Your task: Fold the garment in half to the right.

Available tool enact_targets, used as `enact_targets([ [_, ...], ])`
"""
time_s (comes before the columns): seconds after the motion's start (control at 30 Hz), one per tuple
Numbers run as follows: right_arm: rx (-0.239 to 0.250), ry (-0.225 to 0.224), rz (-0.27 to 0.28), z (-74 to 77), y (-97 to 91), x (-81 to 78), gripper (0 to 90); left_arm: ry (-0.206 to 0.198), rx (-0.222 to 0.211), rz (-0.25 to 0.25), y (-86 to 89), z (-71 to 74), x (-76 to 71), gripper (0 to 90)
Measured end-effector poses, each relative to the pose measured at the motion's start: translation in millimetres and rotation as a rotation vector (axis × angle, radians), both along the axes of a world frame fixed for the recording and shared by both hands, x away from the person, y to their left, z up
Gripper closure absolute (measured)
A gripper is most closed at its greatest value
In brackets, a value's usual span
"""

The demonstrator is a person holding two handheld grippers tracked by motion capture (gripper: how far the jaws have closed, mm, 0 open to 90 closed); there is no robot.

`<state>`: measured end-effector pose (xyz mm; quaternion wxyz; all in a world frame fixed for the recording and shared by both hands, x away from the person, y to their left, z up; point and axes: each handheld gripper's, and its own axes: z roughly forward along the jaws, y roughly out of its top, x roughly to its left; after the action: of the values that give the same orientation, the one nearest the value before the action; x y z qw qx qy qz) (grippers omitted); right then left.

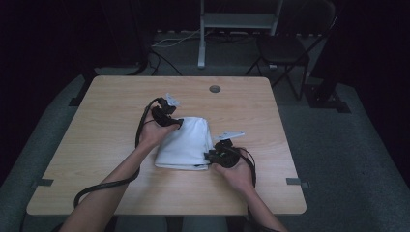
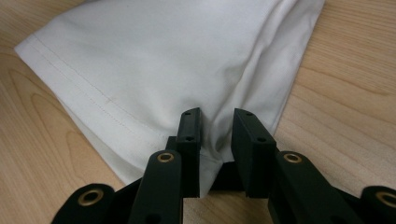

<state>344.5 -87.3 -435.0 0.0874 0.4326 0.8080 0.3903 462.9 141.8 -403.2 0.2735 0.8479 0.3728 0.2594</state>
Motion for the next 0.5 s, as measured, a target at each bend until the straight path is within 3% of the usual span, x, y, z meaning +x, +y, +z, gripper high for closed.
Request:
enact_targets([
  [0.13,0.007,0.007,0.001,-0.1,-1.7,-2.4,74.5,-0.027,0.06,0.006,1.9,-5.0,1.7,38.7],
  [0.3,0.006,0.006,0.0,0.4,-2.8,-3.6,74.5,-0.036,0.085,0.008,4.7,-7.2,3.6,38.9],
  [0.5,0.002,0.003,-0.003,0.5,-2.3,-4.0,73.4,-0.044,0.049,0.019,7.2,-5.0,2.7,38.8],
])
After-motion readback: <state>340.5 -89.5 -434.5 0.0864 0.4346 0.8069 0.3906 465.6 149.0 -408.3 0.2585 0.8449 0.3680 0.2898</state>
